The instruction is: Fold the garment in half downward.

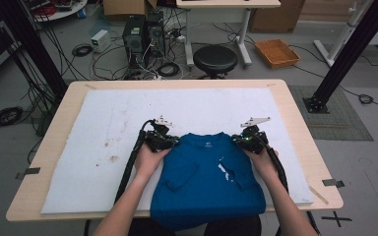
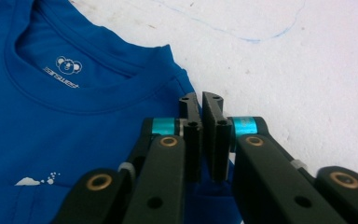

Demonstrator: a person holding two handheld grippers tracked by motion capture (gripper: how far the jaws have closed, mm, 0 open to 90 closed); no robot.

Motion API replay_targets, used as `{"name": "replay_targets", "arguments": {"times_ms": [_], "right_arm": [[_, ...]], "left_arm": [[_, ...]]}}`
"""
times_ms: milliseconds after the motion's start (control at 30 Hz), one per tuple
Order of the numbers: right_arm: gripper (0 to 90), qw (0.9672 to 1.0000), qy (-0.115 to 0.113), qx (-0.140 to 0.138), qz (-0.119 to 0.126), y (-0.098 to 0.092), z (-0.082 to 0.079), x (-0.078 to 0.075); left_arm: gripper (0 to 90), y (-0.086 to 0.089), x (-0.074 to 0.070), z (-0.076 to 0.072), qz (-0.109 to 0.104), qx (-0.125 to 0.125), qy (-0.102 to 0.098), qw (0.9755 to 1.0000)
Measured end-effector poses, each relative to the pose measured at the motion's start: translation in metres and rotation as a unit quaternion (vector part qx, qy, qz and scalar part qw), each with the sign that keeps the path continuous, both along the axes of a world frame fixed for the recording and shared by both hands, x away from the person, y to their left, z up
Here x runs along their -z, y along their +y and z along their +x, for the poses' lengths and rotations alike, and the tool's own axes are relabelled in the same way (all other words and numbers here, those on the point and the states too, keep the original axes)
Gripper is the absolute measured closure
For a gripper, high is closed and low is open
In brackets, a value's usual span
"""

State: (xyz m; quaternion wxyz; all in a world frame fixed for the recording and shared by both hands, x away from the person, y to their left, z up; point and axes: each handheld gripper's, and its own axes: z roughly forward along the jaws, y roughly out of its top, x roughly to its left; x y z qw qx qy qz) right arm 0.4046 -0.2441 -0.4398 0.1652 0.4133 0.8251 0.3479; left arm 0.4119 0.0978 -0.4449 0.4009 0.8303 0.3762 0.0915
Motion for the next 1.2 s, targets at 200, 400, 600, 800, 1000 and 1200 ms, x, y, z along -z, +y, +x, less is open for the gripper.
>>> {"name": "replay_targets", "arguments": {"times_ms": [200, 400, 600, 800, 1000, 1200], "right_arm": [[89.6, 0.9999, 0.0, 0.0, 0.013, -0.003, -0.001, -0.002], [89.8, 0.9995, -0.007, 0.007, 0.029, -0.007, 0.0, -0.005], [89.9, 0.9989, -0.002, 0.015, 0.045, -0.008, 0.008, -0.006], [89.9, 0.998, -0.015, 0.015, 0.059, -0.001, 0.021, -0.015], [89.9, 0.9984, -0.01, 0.018, 0.053, 0.002, 0.029, -0.015], [89.7, 0.9982, 0.0, 0.021, 0.057, -0.001, 0.031, -0.013]], "left_arm": [[86.0, 0.001, -0.001, -0.001, 0.005, 0.008, -0.008, 0.9999], [86.1, 0.005, -0.004, 0.0, -0.008, 0.006, -0.019, 0.9998], [86.3, 0.009, -0.008, 0.01, -0.008, 0.001, -0.025, 0.9997], [86.7, 0.02, -0.012, 0.023, -0.026, -0.023, -0.031, 0.9989], [86.7, 0.023, -0.018, 0.028, -0.027, -0.025, -0.039, 0.9986], [85.9, 0.026, -0.01, 0.032, -0.019, -0.026, -0.009, 0.9994]]}}
